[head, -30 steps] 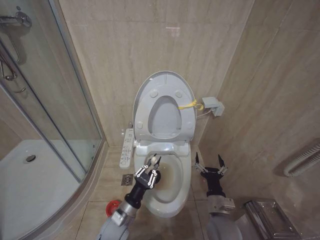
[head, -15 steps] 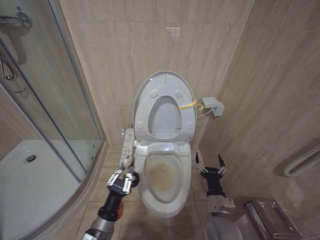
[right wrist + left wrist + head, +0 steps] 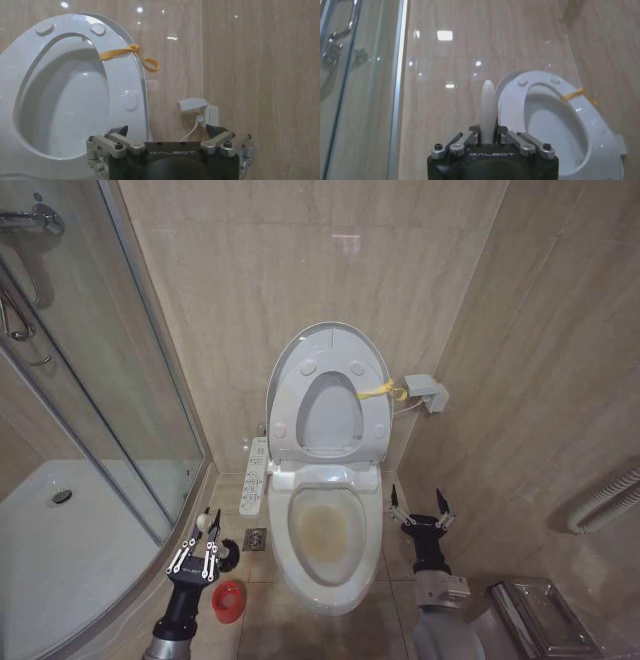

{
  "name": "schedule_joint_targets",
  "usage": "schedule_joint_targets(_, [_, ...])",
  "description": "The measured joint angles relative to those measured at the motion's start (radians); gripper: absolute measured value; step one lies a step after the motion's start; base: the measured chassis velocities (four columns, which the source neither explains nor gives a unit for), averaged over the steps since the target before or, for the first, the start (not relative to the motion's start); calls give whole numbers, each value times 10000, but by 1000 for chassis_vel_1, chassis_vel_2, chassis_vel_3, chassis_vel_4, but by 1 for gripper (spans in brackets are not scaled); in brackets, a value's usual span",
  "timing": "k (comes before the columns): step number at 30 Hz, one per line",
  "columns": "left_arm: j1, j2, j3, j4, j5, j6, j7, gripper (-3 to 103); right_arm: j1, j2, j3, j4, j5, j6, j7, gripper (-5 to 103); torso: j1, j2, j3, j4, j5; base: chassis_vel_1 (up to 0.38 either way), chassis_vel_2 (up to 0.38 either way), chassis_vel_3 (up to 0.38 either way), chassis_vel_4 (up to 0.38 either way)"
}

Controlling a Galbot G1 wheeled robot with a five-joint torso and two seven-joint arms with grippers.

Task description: Open the toilet lid, clean the toilet bowl with a toilet brush, close the toilet lid, and flush.

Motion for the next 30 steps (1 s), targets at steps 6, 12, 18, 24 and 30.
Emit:
schedule_joint_targets(6, [-613,-20,251,1280,-482,-106,-130,19,0,0,0,0,0,0,0,100,0,0,0,0,0,0,0,0,0])
schedule_joint_targets(12, [-1350,-22,456,2757,-785,-107,-268,19,0,0,0,0,0,0,0,100,0,0,0,2,0,0,0,0,0])
schedule_joint_targets(18, [-1905,-6,631,4031,-1162,-109,-254,19,0,0,0,0,0,0,0,100,1,-1,1,2,1,0,0,0,0])
schedule_joint_targets(24, [-2352,-95,884,5150,-1211,-110,-233,19,0,0,0,0,0,0,0,100,0,0,1,2,0,0,0,0,0])
schedule_joint_targets(30, [-2843,-104,1007,6159,-1234,-110,55,19,0,0,0,-1,0,0,0,100,0,-1,1,2,1,0,0,0,0])
